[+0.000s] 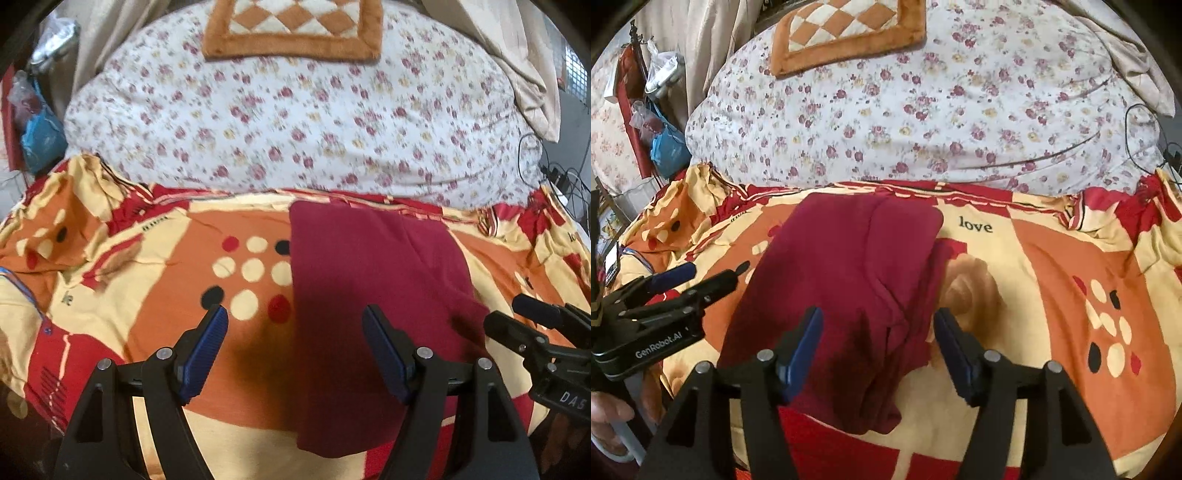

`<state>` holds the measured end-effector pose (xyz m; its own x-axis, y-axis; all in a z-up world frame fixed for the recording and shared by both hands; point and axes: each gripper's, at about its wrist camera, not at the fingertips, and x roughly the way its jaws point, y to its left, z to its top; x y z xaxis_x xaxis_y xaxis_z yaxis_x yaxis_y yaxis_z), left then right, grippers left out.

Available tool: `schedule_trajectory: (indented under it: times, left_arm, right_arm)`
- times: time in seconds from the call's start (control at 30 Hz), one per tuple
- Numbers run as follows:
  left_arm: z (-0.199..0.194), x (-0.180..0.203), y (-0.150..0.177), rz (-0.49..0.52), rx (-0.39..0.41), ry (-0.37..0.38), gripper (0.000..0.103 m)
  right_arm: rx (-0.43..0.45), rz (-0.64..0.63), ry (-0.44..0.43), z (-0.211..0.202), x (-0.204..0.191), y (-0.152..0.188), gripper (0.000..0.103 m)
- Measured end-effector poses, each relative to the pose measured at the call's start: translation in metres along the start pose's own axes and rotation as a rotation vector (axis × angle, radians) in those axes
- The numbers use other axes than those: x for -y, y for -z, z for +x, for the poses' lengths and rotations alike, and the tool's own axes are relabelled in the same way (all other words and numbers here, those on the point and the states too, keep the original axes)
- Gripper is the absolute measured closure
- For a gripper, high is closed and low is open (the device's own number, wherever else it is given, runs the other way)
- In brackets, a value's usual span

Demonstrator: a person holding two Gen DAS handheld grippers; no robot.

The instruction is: Fold small clothes

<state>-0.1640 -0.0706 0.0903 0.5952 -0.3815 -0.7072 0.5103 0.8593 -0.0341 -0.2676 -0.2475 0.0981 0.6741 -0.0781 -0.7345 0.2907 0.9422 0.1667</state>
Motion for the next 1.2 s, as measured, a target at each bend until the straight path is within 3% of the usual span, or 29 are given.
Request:
schedule_trajectory:
  times: [0.2,0.5,1.2]
  left_arm:
    - [-0.013,-0.005,0.0,-0.002,0.04,-0.017,0.036]
    - [-0.012,-0.011,0.005,-0.011,0.026,-0.045,0.036]
    - [-0.004,-0.011,0.007,-0.028,0.004,-0.012,0.036]
  right_arm:
    - [0.021,0.005,-0.003,-0.006,-0.006,0.001,0.03]
    - [0.01,-0.01,0.011,-0.006,-0.013,0.004,0.024]
    - [-0.054,0.033,0.017,0.008,-0.012,0.007,0.021]
